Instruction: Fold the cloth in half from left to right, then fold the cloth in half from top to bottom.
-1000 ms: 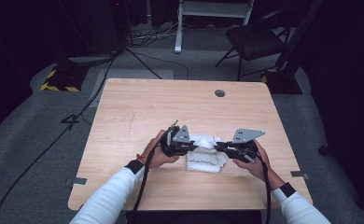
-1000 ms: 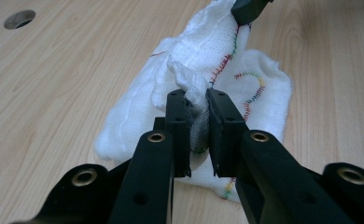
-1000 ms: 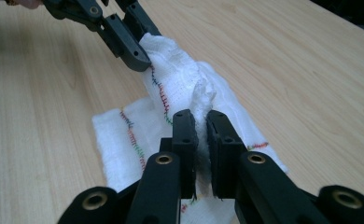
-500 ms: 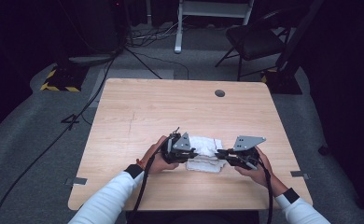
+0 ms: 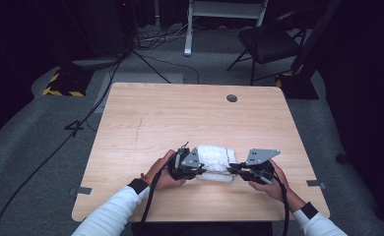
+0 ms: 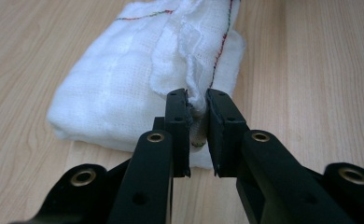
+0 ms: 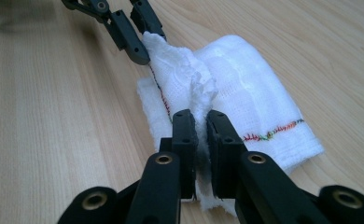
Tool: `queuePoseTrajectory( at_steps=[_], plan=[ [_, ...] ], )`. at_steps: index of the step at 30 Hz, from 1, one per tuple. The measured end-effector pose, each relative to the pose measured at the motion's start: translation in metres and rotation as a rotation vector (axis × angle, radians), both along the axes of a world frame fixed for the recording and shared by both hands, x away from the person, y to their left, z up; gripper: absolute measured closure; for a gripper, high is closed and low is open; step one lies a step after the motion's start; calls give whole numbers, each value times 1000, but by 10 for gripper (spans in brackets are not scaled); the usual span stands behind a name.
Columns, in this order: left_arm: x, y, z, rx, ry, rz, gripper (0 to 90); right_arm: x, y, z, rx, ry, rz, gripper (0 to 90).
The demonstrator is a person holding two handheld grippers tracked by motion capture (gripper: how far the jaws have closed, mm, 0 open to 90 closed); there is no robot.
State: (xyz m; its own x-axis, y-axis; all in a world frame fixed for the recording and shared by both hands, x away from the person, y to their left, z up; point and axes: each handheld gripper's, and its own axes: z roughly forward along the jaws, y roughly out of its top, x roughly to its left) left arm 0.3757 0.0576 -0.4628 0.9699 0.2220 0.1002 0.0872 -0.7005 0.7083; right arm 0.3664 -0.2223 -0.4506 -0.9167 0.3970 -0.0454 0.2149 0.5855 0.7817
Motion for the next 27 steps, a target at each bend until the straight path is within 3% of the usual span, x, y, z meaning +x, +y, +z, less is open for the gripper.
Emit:
queuePoseTrajectory(
  at_steps=[3, 20, 27],
  plan=[
    [-4, -1, -4, 21, -1, -5, 781, -1, -2, -3, -7, 6, 8, 823],
    [-11, 2, -12, 52, 22, -10, 809, -11, -9, -22, -57, 59, 6, 732],
    [-13, 2, -13, 56, 22, -6, 802, -14, -9, -24, -71, 53, 7, 691]
  ],
)
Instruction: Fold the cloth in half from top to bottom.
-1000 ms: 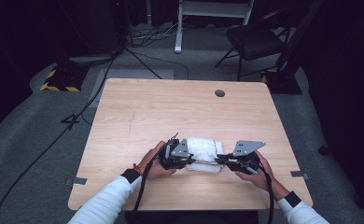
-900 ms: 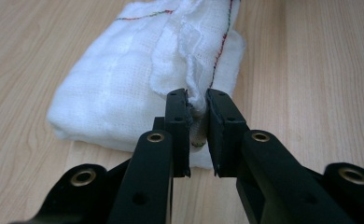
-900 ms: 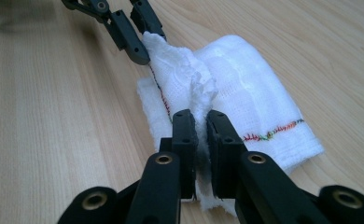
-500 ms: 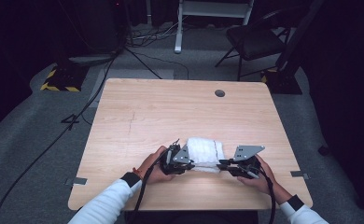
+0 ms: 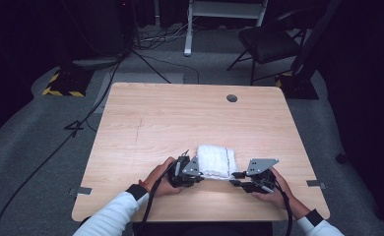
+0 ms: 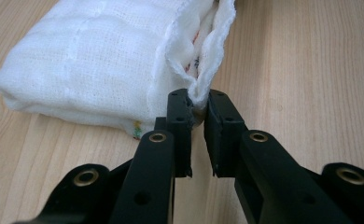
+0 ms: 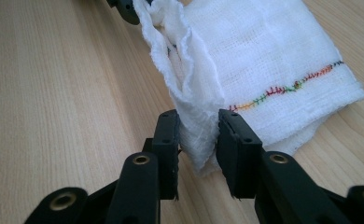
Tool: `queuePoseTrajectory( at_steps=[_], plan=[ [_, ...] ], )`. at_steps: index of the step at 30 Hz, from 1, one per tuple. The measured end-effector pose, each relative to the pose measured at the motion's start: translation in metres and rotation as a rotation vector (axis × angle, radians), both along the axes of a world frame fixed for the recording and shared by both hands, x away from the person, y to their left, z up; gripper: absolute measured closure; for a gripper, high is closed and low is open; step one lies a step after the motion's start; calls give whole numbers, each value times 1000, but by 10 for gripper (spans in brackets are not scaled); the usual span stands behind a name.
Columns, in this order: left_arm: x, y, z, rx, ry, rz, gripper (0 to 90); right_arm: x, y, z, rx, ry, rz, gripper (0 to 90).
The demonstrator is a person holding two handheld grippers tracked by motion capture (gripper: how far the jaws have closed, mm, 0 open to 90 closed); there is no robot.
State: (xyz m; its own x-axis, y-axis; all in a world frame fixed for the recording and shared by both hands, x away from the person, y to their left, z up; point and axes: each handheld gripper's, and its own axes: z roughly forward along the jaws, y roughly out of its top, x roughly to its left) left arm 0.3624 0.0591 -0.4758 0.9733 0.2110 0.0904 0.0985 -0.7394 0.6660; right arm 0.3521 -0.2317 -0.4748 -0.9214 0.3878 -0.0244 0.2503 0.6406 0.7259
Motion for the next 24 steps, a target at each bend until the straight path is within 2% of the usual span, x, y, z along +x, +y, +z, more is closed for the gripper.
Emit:
queuePoseTrajectory(
  at_steps=[4, 11, 17, 19, 20, 22, 23, 24],
  plan=[
    [1, 0, -1, -1, 6, -5, 800, 0, 2, -3, -14, 13, 6, 677],
    [-4, 2, -6, 35, 27, -21, 823, -1, 2, -9, -34, 30, 16, 657],
    [-6, 6, -6, 43, 35, -8, 817, -6, -1, -12, -62, 27, 12, 634],
    [-7, 8, -7, 50, 41, -4, 775, -8, -4, -12, -58, 27, 0, 623],
    [-7, 9, -8, 54, 43, 0, 724, -9, -6, -12, -56, 29, -5, 606],
    [-9, 13, -8, 47, 43, 3, 711, -9, -9, -12, -52, 36, -18, 584],
    [-11, 14, -7, 31, 49, 11, 698, -8, -11, -11, -44, 39, -24, 576],
    [-11, 16, -6, 25, 46, 11, 664, -8, -12, -10, -41, 38, -32, 560]
  ],
)
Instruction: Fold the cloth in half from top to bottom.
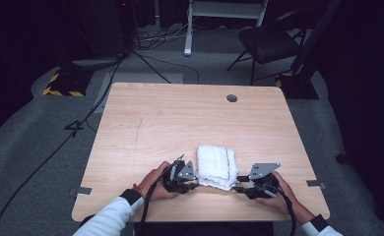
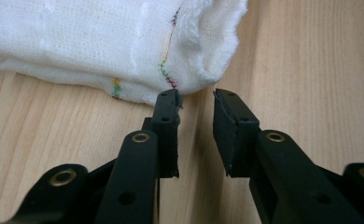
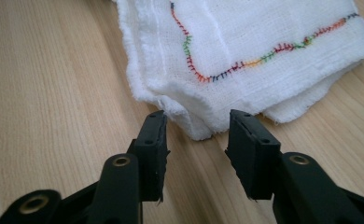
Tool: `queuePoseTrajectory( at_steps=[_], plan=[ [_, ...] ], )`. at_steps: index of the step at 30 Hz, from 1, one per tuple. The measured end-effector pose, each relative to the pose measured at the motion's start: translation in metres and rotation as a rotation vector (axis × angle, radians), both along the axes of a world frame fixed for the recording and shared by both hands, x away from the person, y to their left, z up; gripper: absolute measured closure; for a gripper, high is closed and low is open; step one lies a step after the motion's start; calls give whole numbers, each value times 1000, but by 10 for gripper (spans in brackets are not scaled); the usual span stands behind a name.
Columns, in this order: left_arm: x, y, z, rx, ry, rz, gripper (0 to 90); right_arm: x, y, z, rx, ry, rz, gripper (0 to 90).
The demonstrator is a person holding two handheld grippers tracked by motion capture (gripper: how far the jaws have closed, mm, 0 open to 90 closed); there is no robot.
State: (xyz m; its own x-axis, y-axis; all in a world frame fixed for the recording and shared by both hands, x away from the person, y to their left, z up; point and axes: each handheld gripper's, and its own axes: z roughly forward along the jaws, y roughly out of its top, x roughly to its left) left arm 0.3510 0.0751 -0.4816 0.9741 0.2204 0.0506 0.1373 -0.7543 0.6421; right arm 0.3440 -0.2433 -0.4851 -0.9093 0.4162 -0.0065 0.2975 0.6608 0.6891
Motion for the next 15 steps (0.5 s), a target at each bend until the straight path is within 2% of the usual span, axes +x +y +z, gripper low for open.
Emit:
queuePoseTrajectory(
  at_steps=[3, 8, 11, 15],
  plan=[
    [-3, 4, 4, -19, -17, 22, 600, 1, 0, 2, 8, -4, -8, 530],
    [-1, 7, 7, -46, -23, 103, 409, 1, 1, 5, 10, -17, -17, 478],
    [0, 5, 7, -35, -40, 130, 314, 3, 1, 7, 16, -27, -31, 435],
    [2, 1, 9, -38, -40, 154, 253, 6, 5, 9, -5, -47, -28, 396]
  ],
)
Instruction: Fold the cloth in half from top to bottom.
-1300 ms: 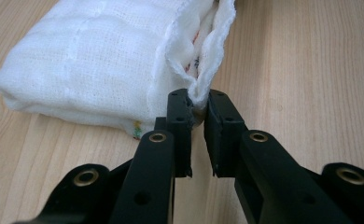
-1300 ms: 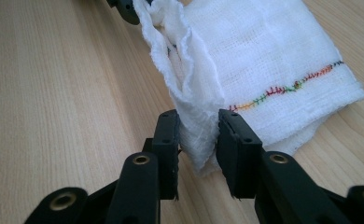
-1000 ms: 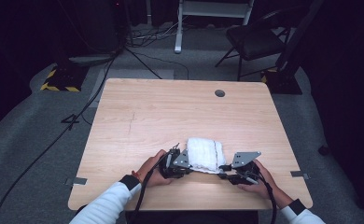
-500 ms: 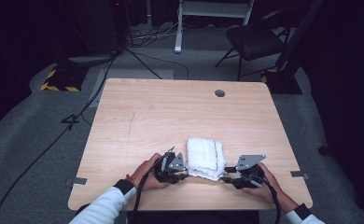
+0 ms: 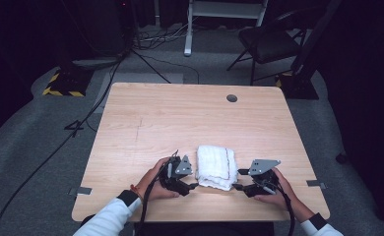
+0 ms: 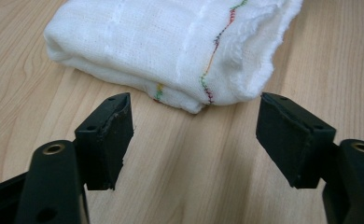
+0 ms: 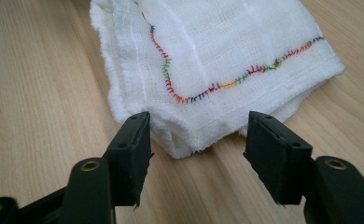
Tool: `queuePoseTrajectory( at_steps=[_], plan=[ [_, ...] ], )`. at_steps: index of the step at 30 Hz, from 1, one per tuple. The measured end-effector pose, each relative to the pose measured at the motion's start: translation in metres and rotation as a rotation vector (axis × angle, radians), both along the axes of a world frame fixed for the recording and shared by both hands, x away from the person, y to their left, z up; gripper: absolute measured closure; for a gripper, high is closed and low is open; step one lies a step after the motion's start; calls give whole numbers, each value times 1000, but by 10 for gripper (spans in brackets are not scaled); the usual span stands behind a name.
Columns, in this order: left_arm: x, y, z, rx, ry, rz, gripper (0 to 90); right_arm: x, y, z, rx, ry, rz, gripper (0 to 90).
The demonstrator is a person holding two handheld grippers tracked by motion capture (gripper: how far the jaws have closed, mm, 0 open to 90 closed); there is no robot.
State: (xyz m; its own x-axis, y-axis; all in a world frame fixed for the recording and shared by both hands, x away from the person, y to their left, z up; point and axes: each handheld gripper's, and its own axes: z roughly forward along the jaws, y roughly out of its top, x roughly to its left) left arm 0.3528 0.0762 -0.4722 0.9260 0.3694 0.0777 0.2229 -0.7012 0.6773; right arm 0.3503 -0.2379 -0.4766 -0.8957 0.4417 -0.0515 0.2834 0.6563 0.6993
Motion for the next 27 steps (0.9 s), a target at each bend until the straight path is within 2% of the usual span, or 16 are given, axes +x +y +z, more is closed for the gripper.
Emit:
queuePoseTrajectory(
  at_steps=[8, 11, 13, 19, 27],
  plan=[
    [4, 0, 4, -2, -11, 43, 200, 6, -5, 7, -8, -35, -32, 333],
    [5, 3, 7, -4, -36, 52, 201, 8, -6, 9, -10, -42, -41, 308],
    [5, 4, 8, 10, -59, 58, 201, 9, -7, 9, -13, -47, -49, 295],
    [7, 7, 8, 41, -67, 62, 196, 12, -12, 11, -27, -53, -73, 277],
    [6, 15, 12, 66, -95, 72, 197, 10, -21, 15, -37, -89, -104, 280]
  ],
)
